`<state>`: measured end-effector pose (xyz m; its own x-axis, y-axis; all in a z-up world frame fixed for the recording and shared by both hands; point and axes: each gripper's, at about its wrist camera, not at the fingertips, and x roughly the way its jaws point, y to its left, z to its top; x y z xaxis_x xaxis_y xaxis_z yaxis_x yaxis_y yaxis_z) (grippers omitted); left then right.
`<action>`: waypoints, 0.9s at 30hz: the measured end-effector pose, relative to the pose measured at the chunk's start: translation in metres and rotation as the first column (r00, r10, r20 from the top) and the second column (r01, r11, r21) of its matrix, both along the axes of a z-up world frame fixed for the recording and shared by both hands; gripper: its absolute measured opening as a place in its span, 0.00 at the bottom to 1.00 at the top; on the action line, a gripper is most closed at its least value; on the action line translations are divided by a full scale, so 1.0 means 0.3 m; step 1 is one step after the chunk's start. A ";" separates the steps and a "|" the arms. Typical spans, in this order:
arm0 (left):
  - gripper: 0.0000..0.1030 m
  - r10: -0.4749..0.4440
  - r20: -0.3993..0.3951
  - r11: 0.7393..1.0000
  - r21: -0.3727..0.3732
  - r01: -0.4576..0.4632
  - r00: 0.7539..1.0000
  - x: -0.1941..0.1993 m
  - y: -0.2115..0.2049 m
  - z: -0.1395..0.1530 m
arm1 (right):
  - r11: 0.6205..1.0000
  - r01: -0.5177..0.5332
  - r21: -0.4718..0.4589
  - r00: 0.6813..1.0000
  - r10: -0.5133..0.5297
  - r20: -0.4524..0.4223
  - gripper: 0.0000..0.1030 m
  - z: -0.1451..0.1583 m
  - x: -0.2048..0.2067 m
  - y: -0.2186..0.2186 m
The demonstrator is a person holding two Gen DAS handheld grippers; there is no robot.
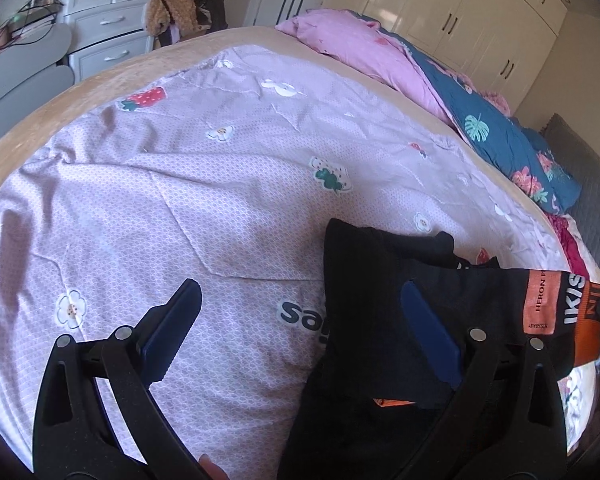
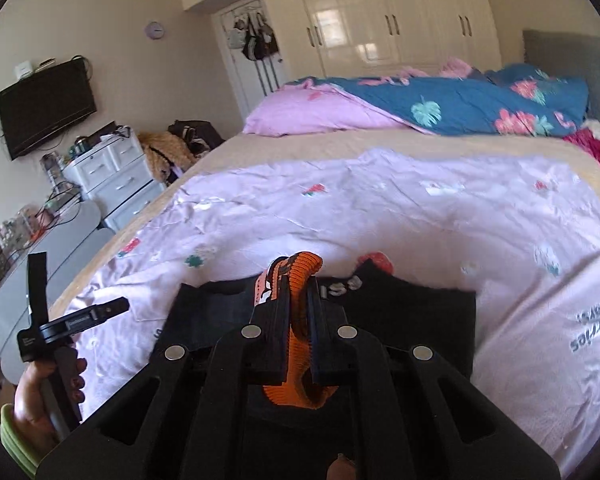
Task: Fold small clothes
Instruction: 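Lay the held side over the shirt center with the right gripper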
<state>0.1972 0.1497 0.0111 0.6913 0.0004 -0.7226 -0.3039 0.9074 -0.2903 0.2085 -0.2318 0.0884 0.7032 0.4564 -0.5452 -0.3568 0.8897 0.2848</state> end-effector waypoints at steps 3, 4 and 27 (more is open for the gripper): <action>0.91 -0.039 -0.026 0.999 0.004 0.039 0.999 0.026 -0.041 -0.031 | 0.999 0.037 -0.015 0.998 -0.038 -0.043 0.06 -0.060 0.024 -0.038; 0.91 -0.051 -0.036 0.999 0.007 0.051 0.998 0.035 -0.054 -0.043 | 0.998 0.050 -0.031 0.997 -0.052 -0.050 0.06 -0.076 0.030 -0.046; 0.86 -0.104 -0.119 0.992 -0.085 0.094 0.988 0.111 -0.087 -0.176 | 0.986 0.130 -0.106 0.976 -0.146 -0.161 0.42 -0.215 0.055 -0.079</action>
